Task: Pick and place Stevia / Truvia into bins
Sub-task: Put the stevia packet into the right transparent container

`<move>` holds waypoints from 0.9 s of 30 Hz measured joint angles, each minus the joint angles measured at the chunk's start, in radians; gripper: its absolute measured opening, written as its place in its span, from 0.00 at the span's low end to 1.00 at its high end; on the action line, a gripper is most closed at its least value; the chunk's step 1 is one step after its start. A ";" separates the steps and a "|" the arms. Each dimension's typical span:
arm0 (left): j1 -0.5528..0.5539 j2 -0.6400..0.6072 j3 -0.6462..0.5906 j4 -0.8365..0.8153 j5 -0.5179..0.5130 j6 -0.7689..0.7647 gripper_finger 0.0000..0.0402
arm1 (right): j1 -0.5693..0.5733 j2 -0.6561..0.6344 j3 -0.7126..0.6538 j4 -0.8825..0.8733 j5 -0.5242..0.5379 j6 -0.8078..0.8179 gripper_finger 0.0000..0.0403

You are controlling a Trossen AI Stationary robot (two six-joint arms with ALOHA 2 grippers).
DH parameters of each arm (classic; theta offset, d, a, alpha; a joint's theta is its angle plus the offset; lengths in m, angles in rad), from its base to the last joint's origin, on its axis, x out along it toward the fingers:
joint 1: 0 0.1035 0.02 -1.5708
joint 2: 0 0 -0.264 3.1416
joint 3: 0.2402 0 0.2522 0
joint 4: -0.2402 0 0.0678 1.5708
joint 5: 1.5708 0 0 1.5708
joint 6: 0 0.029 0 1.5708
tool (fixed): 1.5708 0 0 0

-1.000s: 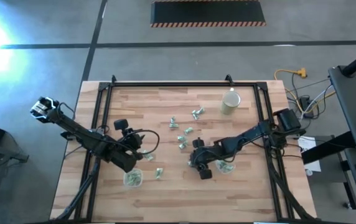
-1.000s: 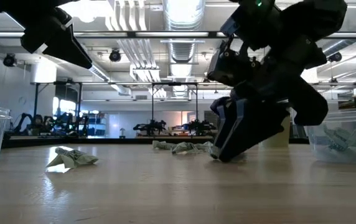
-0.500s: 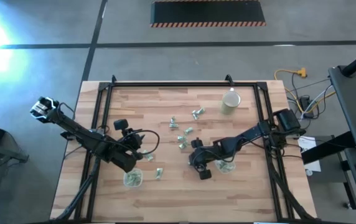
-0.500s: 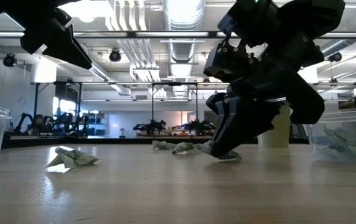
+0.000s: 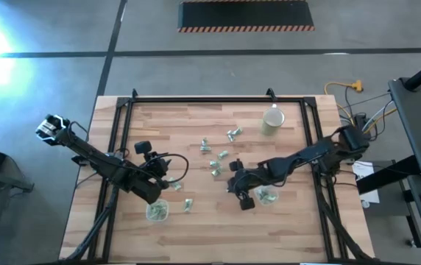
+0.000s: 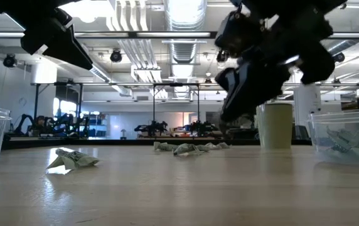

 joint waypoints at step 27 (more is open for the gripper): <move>0.000 0.000 -0.001 0.009 0.000 0.000 0.28 | 0.191 -0.353 -0.098 -0.470 0.000 0.444 0.03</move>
